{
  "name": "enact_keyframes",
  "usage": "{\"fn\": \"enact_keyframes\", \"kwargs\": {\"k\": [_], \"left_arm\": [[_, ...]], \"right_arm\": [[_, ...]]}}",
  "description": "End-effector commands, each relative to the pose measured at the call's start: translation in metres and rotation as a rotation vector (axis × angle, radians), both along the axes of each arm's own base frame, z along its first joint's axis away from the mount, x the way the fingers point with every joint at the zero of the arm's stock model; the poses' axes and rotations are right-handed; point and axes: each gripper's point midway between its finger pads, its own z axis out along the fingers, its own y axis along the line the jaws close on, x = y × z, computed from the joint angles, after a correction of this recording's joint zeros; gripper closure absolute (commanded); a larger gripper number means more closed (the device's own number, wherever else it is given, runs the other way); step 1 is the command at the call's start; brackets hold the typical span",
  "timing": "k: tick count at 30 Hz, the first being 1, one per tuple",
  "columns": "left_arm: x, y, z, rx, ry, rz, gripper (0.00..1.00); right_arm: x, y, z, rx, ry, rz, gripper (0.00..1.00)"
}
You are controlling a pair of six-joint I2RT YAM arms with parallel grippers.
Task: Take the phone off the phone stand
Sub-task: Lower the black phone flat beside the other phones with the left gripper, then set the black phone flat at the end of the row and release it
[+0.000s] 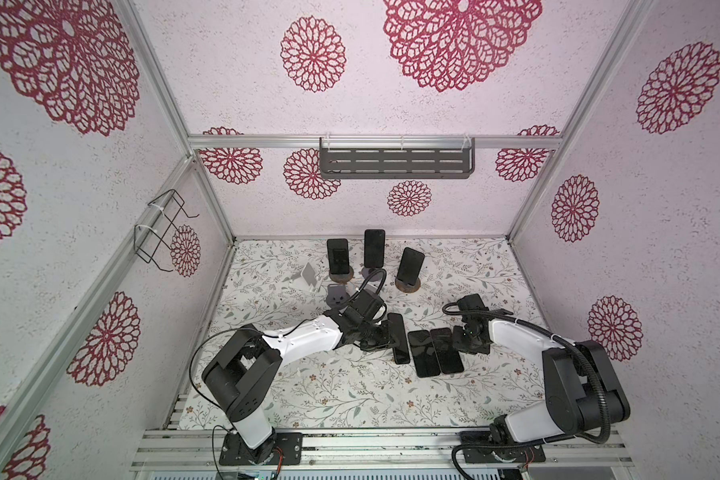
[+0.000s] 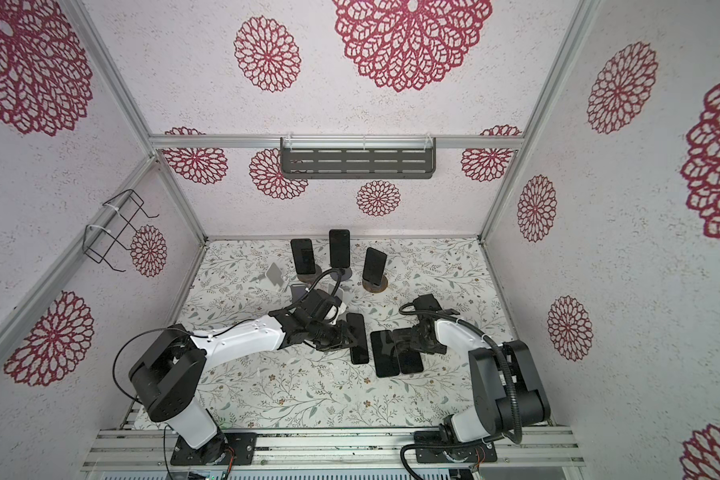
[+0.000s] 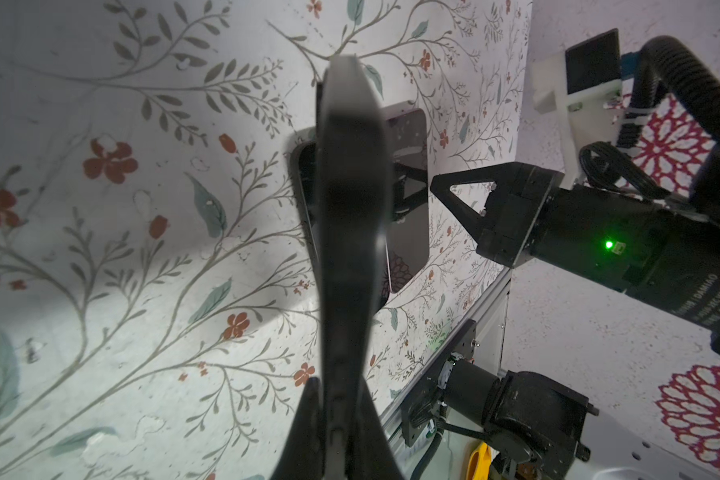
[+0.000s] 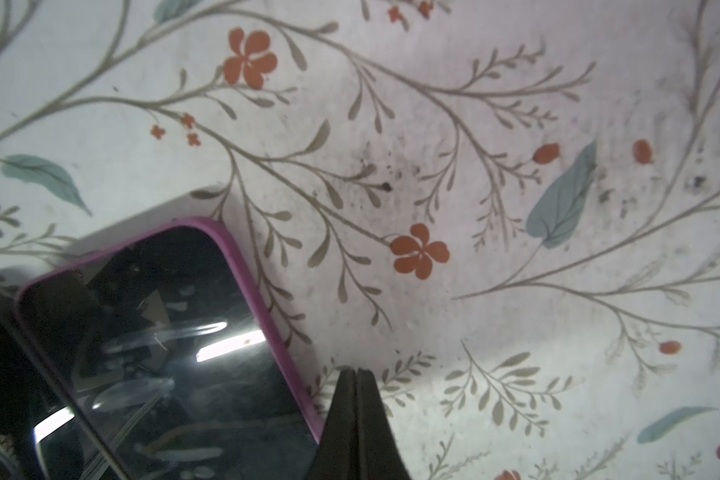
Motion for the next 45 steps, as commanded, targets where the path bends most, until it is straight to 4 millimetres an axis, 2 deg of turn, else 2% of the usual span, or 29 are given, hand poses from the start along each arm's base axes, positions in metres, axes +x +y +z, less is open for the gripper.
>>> {"fn": "enact_keyframes", "kwargs": {"k": [1, 10, 17, 21, 29, 34, 45], "left_arm": [[0.006, -0.013, 0.002, -0.052, 0.015, 0.04, 1.0], [-0.007, -0.02, -0.021, -0.069, 0.125, 0.043, 1.0], [-0.019, -0.022, -0.025, -0.074, 0.168, 0.01, 1.0], [-0.027, -0.016, -0.033, -0.06, 0.195, 0.009, 1.0], [-0.019, -0.018, -0.034, -0.068, 0.172, 0.001, 1.0], [-0.023, -0.02, -0.044, -0.082, 0.204, 0.005, 0.99], [-0.024, -0.017, -0.059, -0.055, 0.228, 0.02, 0.67]], "right_arm": [[0.0, 0.0, -0.002, 0.004, -0.004, -0.025, 1.0], [0.001, 0.0, -0.006, -0.002, 0.002, -0.017, 1.0], [0.0, -0.002, -0.006, -0.015, 0.013, -0.011, 1.0], [0.001, -0.002, -0.007, -0.021, 0.014, -0.004, 1.0], [0.0, -0.002, -0.008, -0.025, 0.023, 0.005, 1.0], [-0.003, -0.006, -0.009, -0.048, 0.03, 0.011, 1.0], [-0.003, -0.005, -0.008, -0.044, 0.028, 0.01, 1.0]]}}
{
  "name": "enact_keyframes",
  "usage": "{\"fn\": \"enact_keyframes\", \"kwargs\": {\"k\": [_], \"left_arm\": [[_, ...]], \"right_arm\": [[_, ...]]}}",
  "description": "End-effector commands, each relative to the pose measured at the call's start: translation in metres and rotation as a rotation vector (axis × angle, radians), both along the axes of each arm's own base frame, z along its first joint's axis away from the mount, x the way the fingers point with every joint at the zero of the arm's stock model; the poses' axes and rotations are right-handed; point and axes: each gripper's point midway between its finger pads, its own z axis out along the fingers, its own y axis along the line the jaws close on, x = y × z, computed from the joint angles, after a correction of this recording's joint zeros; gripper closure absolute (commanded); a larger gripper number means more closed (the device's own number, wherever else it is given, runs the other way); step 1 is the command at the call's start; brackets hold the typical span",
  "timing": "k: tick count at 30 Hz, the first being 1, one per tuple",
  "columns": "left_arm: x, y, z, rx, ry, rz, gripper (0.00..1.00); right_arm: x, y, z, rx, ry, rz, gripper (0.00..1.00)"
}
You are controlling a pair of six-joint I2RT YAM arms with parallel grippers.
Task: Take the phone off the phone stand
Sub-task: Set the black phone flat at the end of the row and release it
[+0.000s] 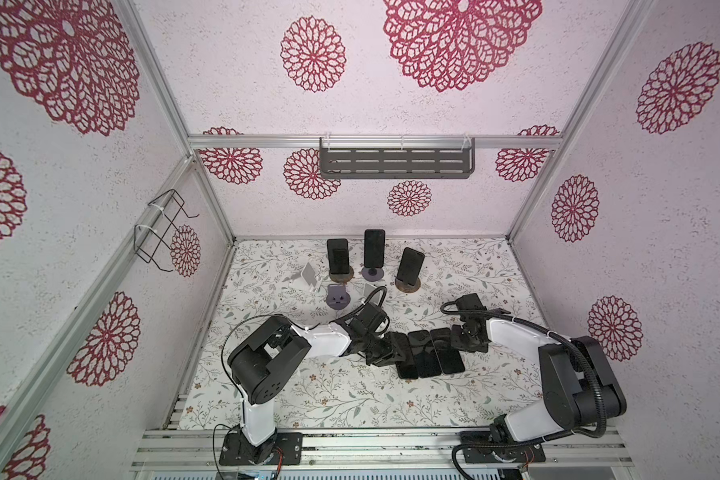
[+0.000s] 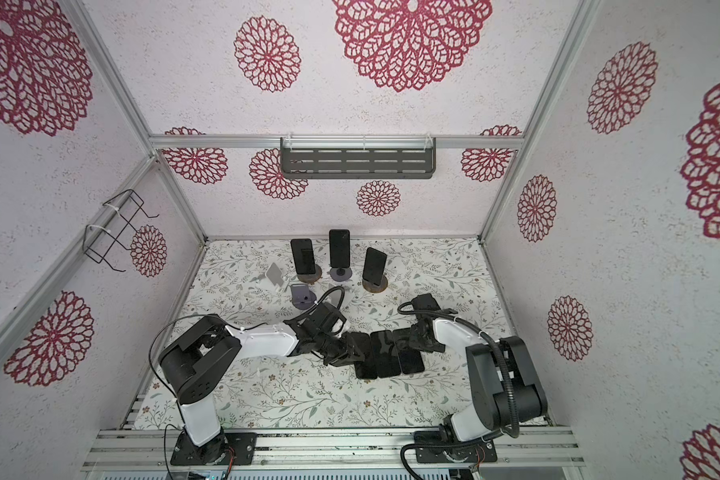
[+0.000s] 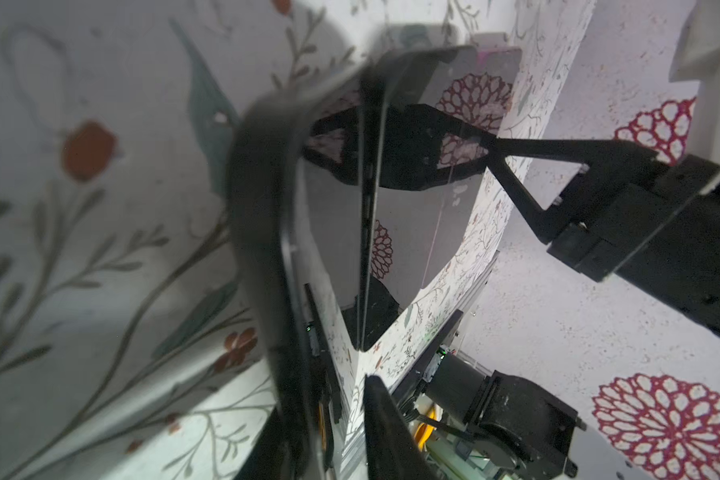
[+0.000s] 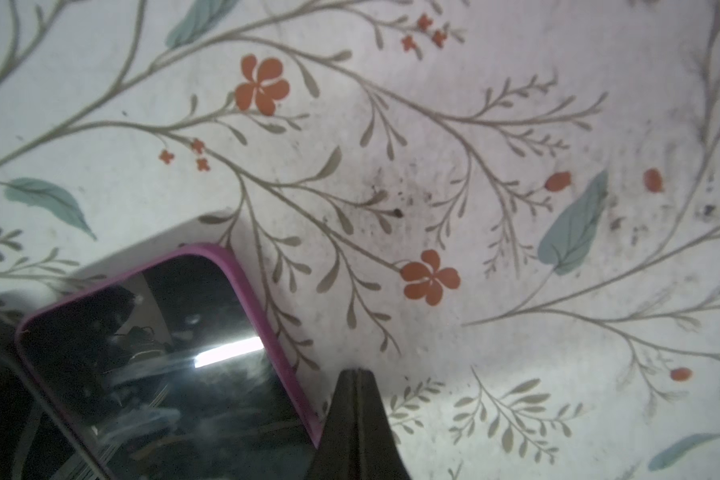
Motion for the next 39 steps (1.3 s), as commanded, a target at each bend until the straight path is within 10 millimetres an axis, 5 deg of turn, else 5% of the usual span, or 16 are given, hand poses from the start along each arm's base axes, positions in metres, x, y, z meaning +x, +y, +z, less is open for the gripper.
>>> {"fn": "enact_keyframes", "kwargs": {"k": [1, 24, 31, 39], "left_arm": [[0.0, 0.0, -0.005, 0.004, -0.003, 0.001, 0.65], [0.0, 0.011, -0.012, 0.145, -0.051, -0.133, 0.21], [0.002, 0.012, -0.005, 0.148, -0.074, -0.133, 0.16], [0.005, 0.016, 0.013, 0.146, -0.178, -0.179, 0.13]], "right_arm": [[-0.011, -0.005, -0.007, -0.028, 0.05, 0.002, 1.0], [-0.011, -0.005, -0.001, 0.007, -0.022, -0.07, 1.0], [0.007, 0.006, 0.034, 0.051, -0.14, 0.023, 0.6], [0.037, 0.017, 0.132, 0.061, -0.412, 0.19, 0.3]]}}
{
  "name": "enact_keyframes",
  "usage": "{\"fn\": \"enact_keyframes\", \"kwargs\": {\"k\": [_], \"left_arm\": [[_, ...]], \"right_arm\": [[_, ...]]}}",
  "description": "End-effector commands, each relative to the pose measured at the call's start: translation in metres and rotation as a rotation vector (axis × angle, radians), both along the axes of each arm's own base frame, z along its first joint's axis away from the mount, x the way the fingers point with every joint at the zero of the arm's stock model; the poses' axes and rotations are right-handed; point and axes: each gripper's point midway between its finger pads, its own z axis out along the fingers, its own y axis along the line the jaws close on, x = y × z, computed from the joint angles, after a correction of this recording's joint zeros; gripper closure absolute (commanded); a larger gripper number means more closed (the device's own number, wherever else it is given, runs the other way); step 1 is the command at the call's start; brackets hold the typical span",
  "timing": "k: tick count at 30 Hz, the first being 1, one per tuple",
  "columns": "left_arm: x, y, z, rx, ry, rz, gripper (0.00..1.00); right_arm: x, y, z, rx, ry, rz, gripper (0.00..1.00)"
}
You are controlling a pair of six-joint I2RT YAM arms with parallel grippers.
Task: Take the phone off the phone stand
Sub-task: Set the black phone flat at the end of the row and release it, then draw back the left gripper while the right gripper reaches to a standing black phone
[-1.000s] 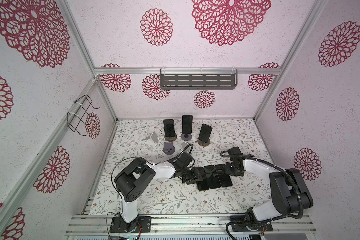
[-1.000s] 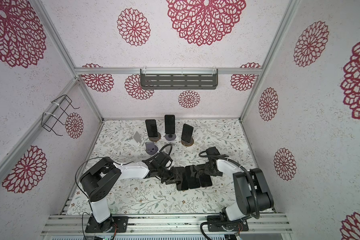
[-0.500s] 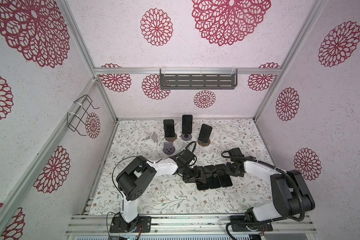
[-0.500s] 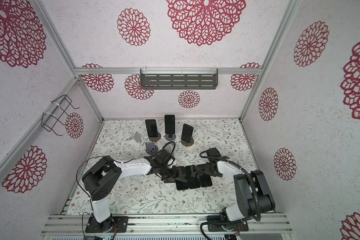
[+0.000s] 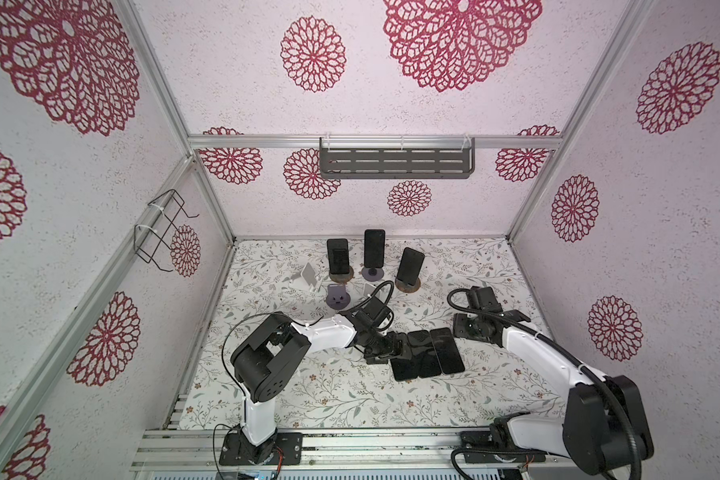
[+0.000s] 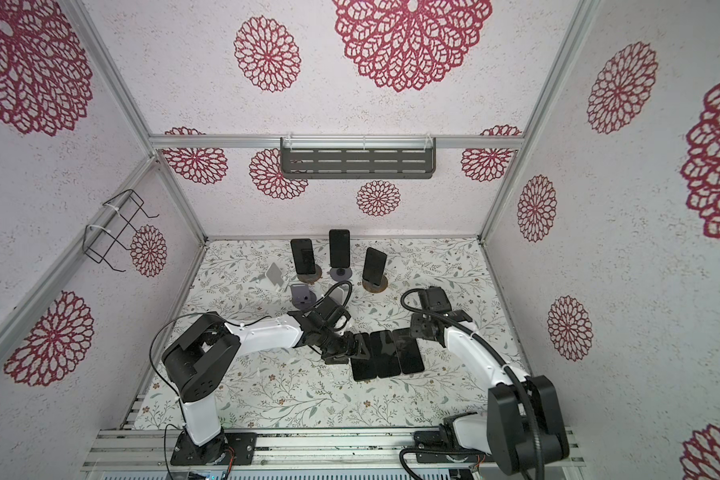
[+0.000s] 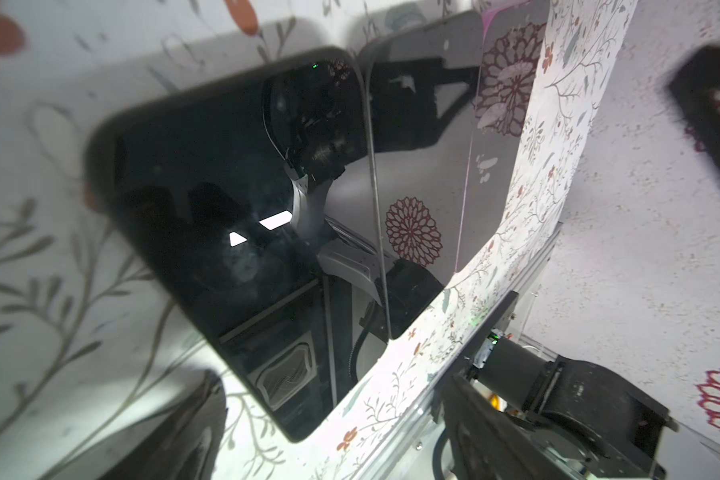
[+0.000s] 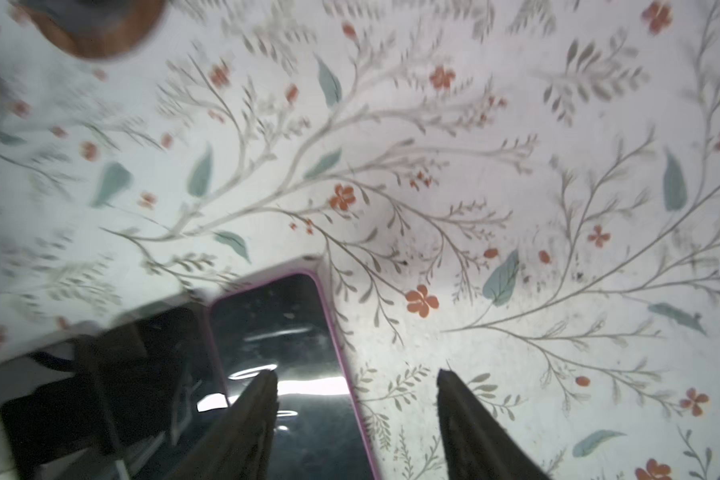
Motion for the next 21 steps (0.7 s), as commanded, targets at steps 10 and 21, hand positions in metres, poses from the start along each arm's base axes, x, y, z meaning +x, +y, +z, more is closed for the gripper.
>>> {"fn": "enact_keyframes", "kwargs": {"k": [10, 21], "left_arm": [[0.014, 0.023, 0.086, -0.051, -0.433, -0.079, 0.06], [0.028, 0.07, 0.166, -0.155, -0.874, 0.1, 0.04]], "right_arm": [[0.043, 0.04, 0.141, 0.061, -0.482, 0.288, 0.27], [0.087, 0.081, 0.152, 0.063, -0.58, 0.561, 0.27]]}}
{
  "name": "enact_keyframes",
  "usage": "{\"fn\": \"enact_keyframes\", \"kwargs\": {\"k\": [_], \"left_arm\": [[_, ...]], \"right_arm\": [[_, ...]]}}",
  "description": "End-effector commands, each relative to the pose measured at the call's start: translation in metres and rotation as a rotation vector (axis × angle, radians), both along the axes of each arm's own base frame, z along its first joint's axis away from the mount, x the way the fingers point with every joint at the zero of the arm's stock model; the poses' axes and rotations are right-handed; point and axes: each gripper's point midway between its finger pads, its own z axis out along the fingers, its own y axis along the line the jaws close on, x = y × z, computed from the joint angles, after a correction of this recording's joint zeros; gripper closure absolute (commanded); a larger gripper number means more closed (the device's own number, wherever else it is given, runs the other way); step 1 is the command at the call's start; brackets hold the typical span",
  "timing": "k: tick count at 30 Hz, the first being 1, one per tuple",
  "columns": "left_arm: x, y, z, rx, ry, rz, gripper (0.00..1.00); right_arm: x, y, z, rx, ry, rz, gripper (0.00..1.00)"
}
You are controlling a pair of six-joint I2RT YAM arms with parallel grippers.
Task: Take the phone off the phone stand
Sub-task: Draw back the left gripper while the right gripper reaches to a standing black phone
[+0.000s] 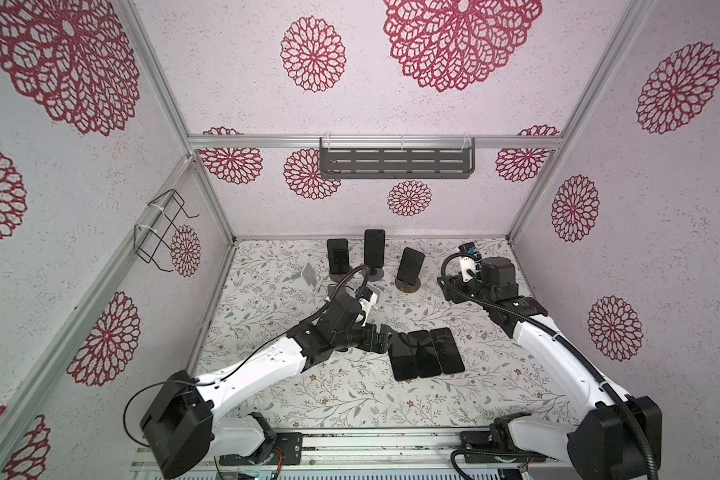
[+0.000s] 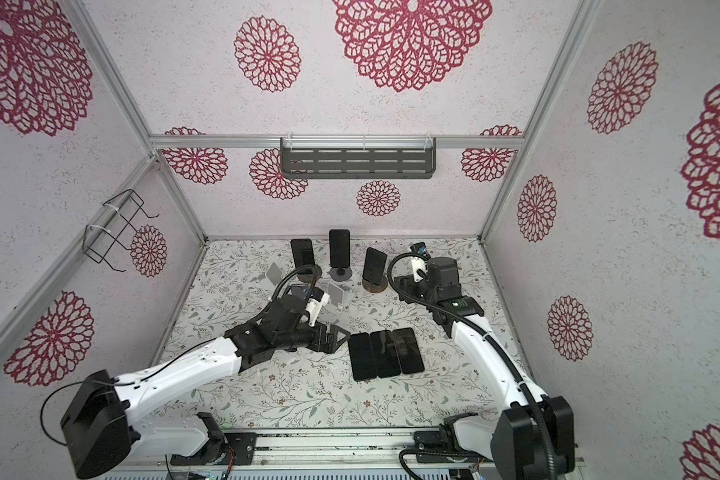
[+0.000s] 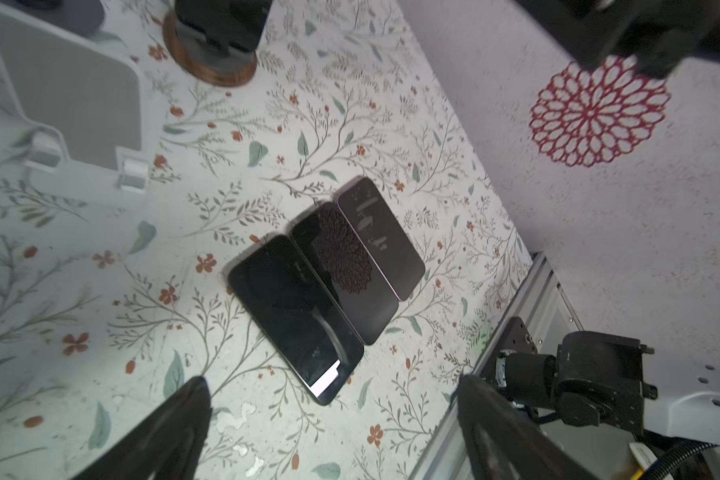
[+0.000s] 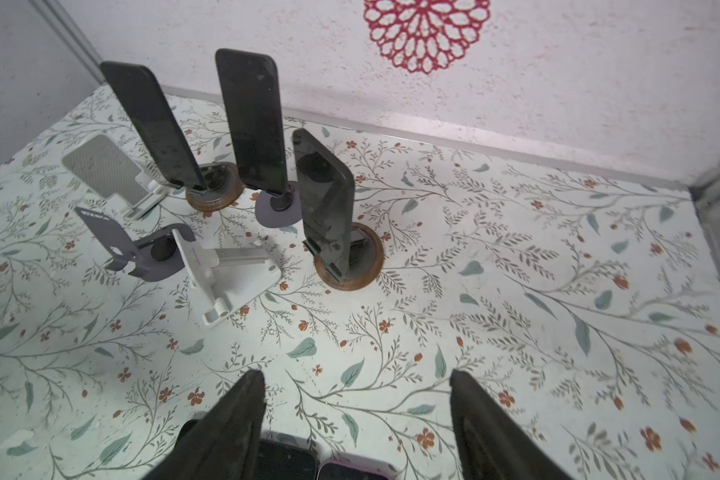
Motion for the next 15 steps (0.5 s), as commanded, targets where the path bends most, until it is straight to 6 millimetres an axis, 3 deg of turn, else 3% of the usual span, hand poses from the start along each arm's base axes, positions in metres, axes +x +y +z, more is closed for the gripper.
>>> {"fn": "enact_keyframes", "kwargs": {"k": [1, 7, 15], "left_arm": [[0.009, 0.012, 0.033, -0.089, -0.187, 0.067, 0.04], [0.006, 0.048, 0.039, -0.108, -0.28, 0.183, 0.05], [0.004, 0.061, 0.047, -0.142, -0.318, 0.213, 0.04]], "right_arm": [[0.019, 0.019, 0.03, 0.016, -0.108, 0.129, 0.27], [0.044, 0.027, 0.032, 0.077, -0.095, 0.191, 0.29], [0.074, 0.037, 0.017, 0.188, -0.036, 0.279, 0.32]]}}
